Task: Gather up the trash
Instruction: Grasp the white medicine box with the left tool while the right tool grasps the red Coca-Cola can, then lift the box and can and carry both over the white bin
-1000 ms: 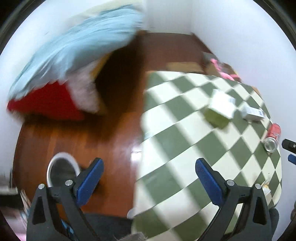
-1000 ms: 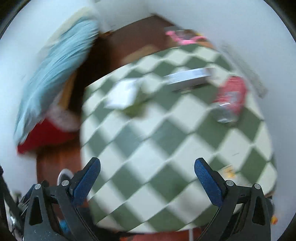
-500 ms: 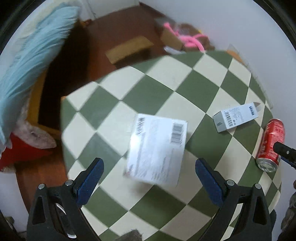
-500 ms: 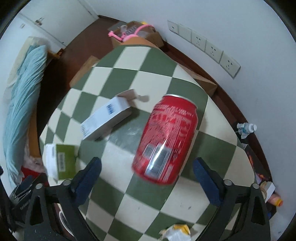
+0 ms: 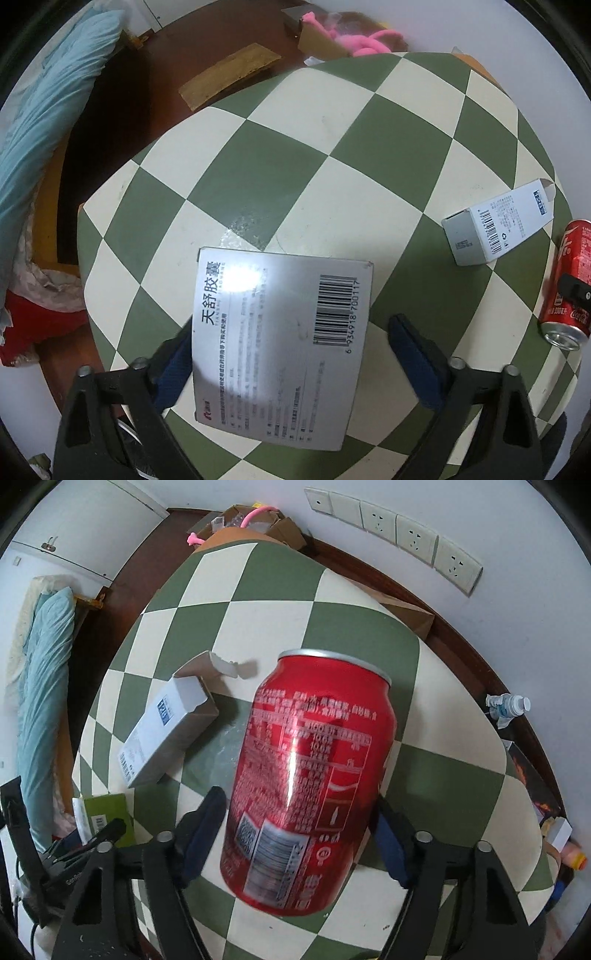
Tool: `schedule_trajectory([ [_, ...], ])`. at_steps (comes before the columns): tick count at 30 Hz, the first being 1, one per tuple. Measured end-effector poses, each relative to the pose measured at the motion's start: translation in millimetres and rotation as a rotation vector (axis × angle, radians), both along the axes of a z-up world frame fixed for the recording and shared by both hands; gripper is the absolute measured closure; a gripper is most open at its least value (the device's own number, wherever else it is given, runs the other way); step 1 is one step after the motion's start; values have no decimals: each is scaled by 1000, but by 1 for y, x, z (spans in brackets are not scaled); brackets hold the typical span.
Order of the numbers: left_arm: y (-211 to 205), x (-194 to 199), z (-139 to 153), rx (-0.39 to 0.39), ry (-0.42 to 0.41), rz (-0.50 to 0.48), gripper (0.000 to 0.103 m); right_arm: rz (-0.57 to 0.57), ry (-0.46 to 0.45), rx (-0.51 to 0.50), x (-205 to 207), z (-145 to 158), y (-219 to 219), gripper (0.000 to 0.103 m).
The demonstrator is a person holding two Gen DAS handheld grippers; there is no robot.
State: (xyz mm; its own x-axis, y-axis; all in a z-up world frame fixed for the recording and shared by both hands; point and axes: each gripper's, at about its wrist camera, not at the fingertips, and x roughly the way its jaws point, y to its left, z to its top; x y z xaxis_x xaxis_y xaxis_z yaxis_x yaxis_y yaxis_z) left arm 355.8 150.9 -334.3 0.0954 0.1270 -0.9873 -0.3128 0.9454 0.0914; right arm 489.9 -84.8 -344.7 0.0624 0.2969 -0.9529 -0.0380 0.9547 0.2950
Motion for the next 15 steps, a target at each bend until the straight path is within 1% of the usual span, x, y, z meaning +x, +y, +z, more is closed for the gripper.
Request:
schedule_trajectory([
  [2, -2, -2, 1, 27, -7, -4, 21, 4, -3, -2, 0, -1, 2, 29],
  [4, -1, -4, 4, 38, -15, -3, 28, 15, -15, -12, 0, 0, 4, 30],
  [6, 1, -6, 7, 27, -25, 6, 29, 24, -25, -17, 0, 1, 6, 30],
  [9, 1, -15, 18, 46, -59, 12, 30, 20, -26, -6, 0, 1, 5, 31],
  [10, 3, -19, 22, 37, -69, 5, 30, 20, -32, -8, -2, 3, 5, 31],
  [15, 12, -40, 46, 13, -136, 61, 31, 61, -78, 6, -14, 20, 10, 31],
])
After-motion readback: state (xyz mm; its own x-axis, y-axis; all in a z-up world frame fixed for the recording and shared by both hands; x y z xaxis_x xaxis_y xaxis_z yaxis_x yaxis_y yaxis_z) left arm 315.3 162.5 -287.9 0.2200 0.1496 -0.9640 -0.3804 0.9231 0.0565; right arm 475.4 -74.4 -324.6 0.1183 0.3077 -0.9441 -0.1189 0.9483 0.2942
